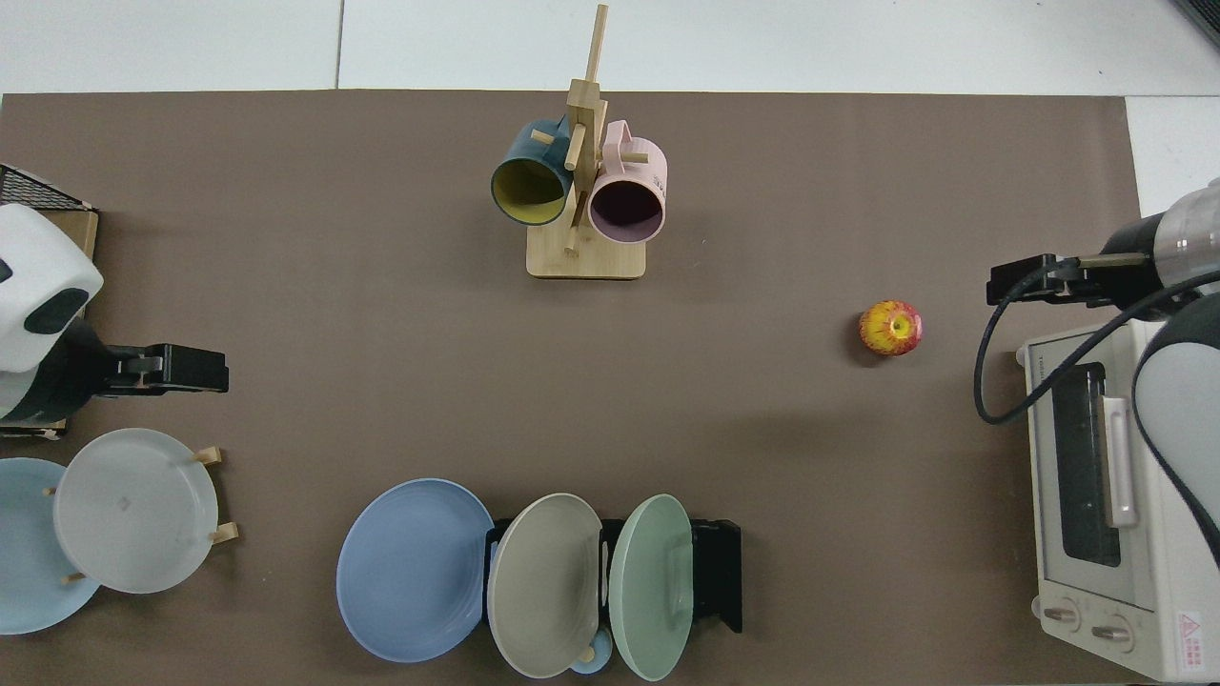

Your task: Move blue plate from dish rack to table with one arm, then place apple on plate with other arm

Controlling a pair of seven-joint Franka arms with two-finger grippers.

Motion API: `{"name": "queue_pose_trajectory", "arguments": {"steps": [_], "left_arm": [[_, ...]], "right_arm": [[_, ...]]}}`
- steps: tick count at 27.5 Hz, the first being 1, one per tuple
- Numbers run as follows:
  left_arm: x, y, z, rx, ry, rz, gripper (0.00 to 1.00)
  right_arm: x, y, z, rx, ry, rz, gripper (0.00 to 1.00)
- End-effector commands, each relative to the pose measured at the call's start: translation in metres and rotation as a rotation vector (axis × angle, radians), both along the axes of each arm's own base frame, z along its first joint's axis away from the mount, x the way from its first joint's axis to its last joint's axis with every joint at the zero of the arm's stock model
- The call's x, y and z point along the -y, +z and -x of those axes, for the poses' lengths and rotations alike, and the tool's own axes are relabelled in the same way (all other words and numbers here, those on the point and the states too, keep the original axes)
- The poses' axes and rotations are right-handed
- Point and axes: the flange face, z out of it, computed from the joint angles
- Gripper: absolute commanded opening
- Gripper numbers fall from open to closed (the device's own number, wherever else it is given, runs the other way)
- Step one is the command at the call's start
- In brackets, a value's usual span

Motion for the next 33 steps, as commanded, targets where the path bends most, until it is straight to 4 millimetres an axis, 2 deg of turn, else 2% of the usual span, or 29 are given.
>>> {"name": "queue_pose_trajectory", "arguments": {"steps": [1, 26, 33], "left_arm": [[0.004, 0.000, 0.006, -0.010, 0.008, 0.011, 1.00], [0.006, -0.006, 0.004, -0.017, 0.002, -0.008, 1.00], [0.007, -0.007, 0.007, -0.026, 0.003, -0.011, 1.00]], "right_arm": [[0.000, 0.001, 0.002, -0.003, -0.024, -0.006, 1.00], [0.000, 0.001, 0.002, -0.003, -0.024, -0.006, 1.00], [0.024, 0.001, 0.002, -0.003, -0.071, -0.005, 1.00]]}}
